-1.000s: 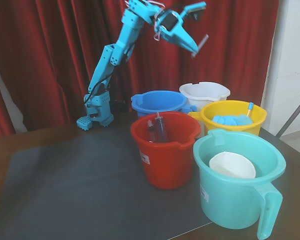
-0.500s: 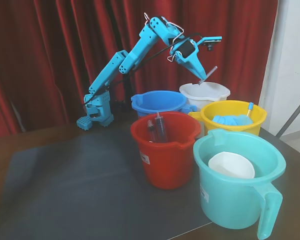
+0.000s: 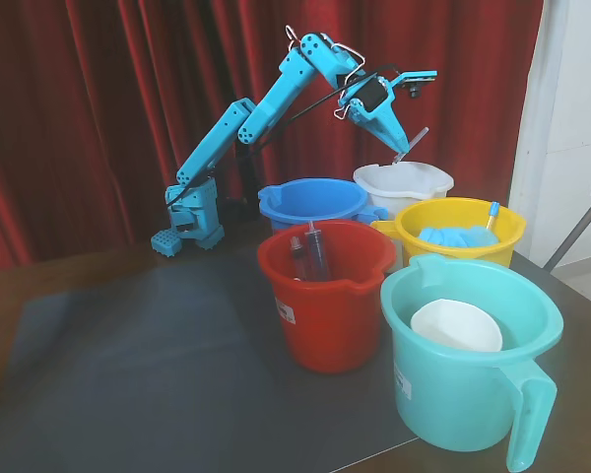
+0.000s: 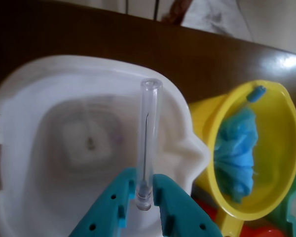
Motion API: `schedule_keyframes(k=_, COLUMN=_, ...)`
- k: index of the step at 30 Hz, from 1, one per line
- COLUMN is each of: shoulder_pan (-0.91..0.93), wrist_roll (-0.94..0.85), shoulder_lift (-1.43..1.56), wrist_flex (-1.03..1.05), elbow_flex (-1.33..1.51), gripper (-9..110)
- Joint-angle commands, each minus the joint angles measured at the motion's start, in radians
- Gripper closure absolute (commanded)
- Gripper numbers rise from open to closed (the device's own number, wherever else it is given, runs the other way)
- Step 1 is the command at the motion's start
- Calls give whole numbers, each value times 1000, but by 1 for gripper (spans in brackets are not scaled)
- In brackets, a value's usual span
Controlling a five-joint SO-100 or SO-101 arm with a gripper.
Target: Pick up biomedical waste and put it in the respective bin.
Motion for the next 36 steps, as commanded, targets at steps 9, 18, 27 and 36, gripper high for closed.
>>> schedule_keyframes(k=9, shoulder_pan=5, wrist_roll=31, shoulder_lift=31, wrist_flex=238, elbow_flex=-28, gripper=97)
schedule_keyframes(k=18, shoulder_pan=5, wrist_roll=35, shoulder_lift=29, wrist_flex=261, elbow_flex=-86, gripper=77)
schedule_keyframes(k=27, shoulder_pan=55, wrist_roll=-124, shoulder_lift=278, wrist_flex=344, elbow_flex=-83, gripper=96)
schedule_keyframes(k=36, shoulder_pan=331, wrist_roll=-560, shoulder_lift=1039, wrist_flex=342, elbow_flex=555, gripper=102)
